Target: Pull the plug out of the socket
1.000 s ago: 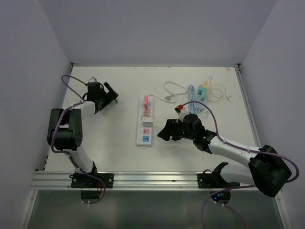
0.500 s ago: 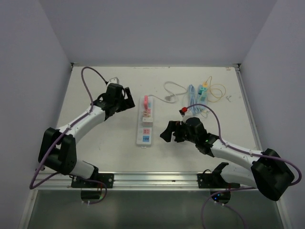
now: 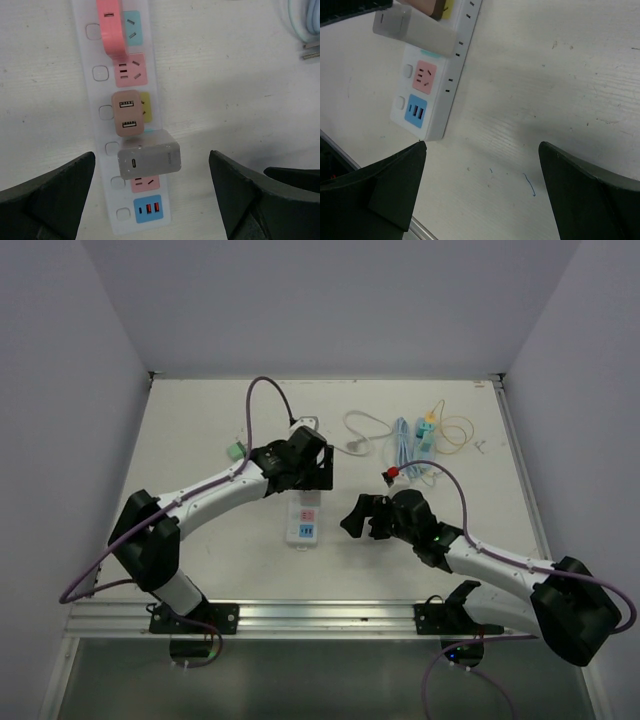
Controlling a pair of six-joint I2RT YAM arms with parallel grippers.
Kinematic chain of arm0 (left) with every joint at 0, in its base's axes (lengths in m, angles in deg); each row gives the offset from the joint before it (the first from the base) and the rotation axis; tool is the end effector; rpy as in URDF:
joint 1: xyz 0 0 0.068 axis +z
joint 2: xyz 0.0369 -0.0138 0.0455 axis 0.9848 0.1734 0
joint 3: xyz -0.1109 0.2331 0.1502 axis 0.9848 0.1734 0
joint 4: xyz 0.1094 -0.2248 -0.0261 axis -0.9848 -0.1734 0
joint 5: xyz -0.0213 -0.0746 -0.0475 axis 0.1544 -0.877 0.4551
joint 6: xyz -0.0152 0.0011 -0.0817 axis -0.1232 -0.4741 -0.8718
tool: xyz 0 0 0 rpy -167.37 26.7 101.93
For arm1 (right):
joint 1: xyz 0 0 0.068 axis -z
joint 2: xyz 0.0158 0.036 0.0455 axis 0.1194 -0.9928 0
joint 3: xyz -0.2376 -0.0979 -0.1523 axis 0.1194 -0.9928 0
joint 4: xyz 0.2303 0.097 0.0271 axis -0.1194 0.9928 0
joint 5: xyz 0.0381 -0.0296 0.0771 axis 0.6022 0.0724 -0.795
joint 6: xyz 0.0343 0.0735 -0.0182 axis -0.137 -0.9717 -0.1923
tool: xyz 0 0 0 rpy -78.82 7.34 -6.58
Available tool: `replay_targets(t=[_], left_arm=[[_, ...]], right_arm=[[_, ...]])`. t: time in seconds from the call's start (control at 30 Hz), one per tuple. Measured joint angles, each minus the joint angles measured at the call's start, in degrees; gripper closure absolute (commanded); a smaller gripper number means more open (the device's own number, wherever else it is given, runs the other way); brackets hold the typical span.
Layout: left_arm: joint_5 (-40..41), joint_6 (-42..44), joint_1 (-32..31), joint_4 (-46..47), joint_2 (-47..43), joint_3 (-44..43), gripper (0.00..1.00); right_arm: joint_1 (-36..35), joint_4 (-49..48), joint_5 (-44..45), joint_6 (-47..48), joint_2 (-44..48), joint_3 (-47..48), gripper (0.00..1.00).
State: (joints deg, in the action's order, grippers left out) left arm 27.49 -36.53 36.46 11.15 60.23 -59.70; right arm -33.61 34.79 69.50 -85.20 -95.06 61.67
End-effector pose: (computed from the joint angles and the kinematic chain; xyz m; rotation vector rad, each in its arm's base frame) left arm 0.2708 -0.2303 0.2619 -0.0032 2.4586 -0.2927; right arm 0.1745 0.1521 0.1889 -0.0592 2.2291 0.8357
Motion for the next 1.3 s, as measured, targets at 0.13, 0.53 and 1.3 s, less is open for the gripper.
replay_targets(t=[0.13,0.53,1.3], left_arm=[[0.61,0.00,-0.20,-1.60,3.74,-1.51,0.02],[0.00,-0.04,-0.20,-4.63,9.62,-4.31,0.19],[-2.47,-1.60,-0.39,-4.72,10.34,-4.61,1.00]], right_arm=[[0.00,0.17,0.02,0.02,0.66,0.00,0.01],[0.00,-0.11,-0.04,0.00,0.61,-0.11,0.01],[0.00,-24.50,-8.81,-12.02,-21.86,0.07,0.12]])
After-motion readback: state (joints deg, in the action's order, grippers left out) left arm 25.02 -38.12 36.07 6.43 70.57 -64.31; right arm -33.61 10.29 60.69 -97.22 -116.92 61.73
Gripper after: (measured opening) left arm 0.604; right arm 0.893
